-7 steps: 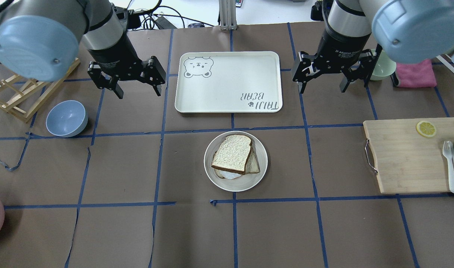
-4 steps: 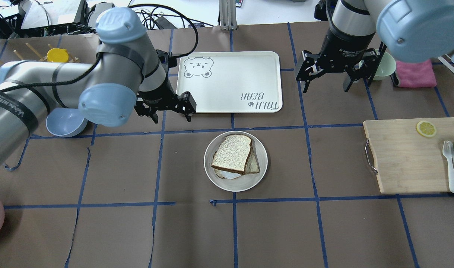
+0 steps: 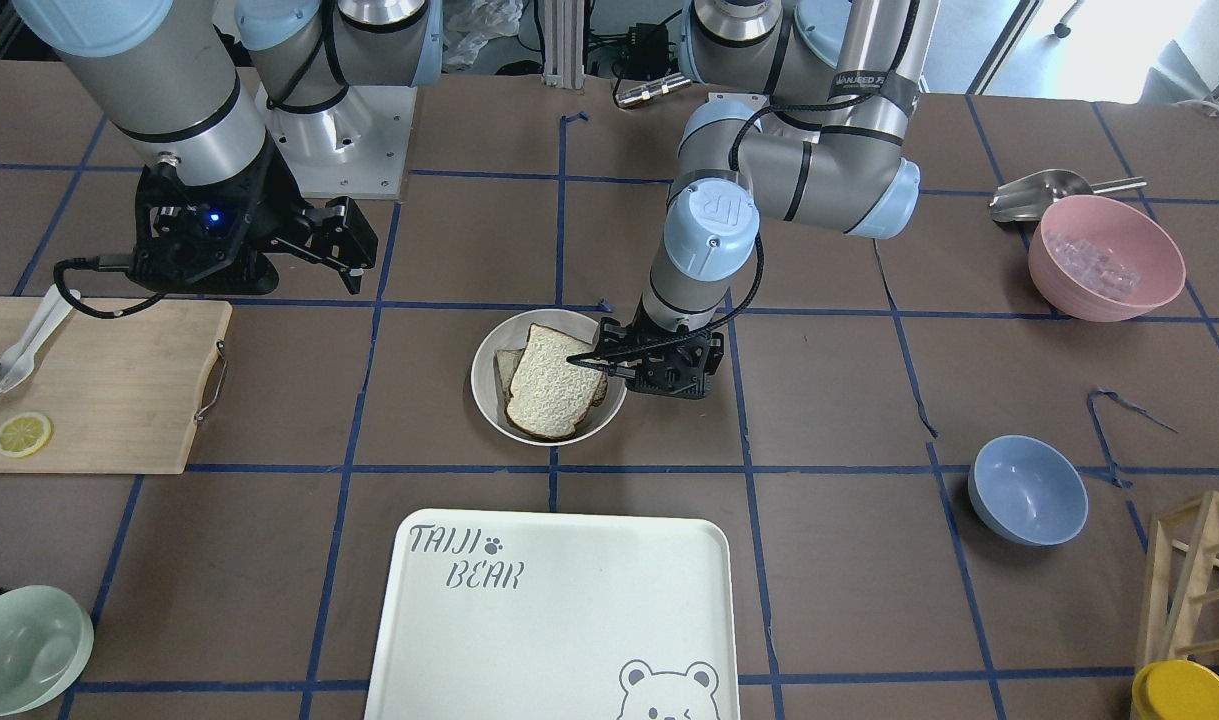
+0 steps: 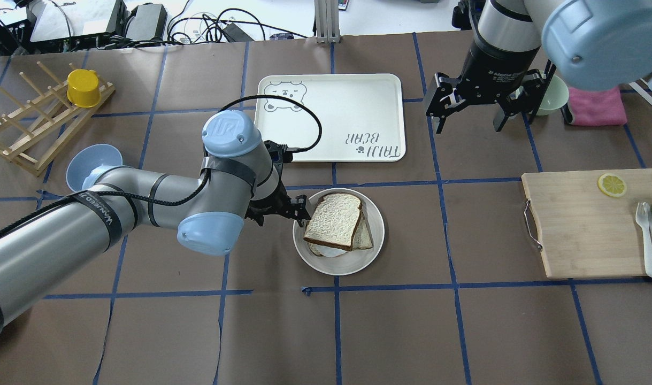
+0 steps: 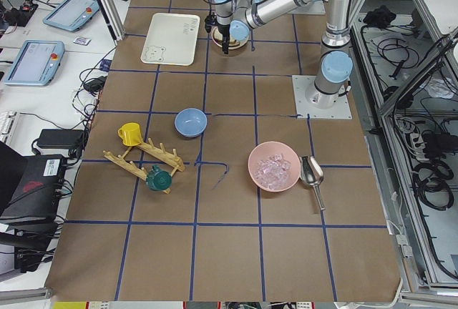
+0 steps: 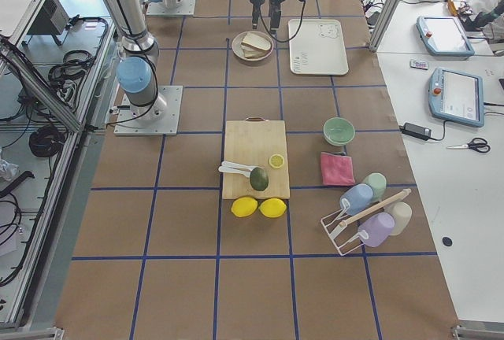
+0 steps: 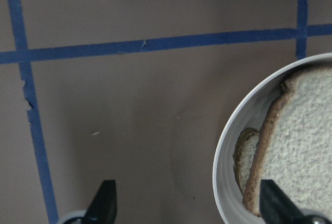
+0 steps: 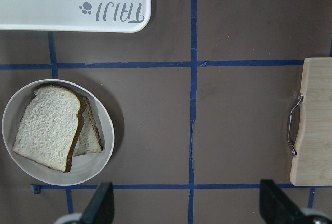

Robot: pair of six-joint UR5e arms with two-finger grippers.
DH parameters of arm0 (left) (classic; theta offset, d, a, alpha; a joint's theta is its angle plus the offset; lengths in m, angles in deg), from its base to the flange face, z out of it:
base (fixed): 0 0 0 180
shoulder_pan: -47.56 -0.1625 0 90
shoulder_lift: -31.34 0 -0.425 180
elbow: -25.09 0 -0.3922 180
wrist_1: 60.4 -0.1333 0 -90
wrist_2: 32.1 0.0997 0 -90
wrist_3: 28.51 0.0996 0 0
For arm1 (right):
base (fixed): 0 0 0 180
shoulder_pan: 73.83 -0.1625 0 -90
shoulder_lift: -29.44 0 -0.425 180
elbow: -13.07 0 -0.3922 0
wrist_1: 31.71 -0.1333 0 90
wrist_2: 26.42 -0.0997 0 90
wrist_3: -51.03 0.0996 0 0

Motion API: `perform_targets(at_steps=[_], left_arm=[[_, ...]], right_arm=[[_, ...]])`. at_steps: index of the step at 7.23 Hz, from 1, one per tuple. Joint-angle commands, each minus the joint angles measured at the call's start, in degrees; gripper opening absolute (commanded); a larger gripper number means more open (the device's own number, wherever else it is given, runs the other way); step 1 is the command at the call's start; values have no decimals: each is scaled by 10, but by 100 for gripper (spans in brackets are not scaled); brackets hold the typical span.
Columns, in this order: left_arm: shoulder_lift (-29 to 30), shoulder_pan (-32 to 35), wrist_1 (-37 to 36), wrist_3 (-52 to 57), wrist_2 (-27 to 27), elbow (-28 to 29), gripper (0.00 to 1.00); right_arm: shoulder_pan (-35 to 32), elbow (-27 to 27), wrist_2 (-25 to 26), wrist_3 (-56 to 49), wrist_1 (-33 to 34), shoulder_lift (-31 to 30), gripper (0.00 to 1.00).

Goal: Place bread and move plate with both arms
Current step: 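Reach the left gripper down to the rim of the white plate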

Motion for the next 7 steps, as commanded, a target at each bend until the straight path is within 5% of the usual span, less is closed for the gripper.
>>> perform_targets(at_steps=[1,2,5,7], left_arm=[[14,7,-39,-4,-9,-15,86],[17,7,-45,-4,-9,-14,71],[25,7,-61,-4,-9,-13,47],[22,7,-62,-3,-9,-13,3]], right_arm=[[1,0,0,-7,1,0,100],[1,0,0,-7,1,0,100],[0,-2,-3,-7,0,0,100],[0,-2,-3,-6,0,0,100]])
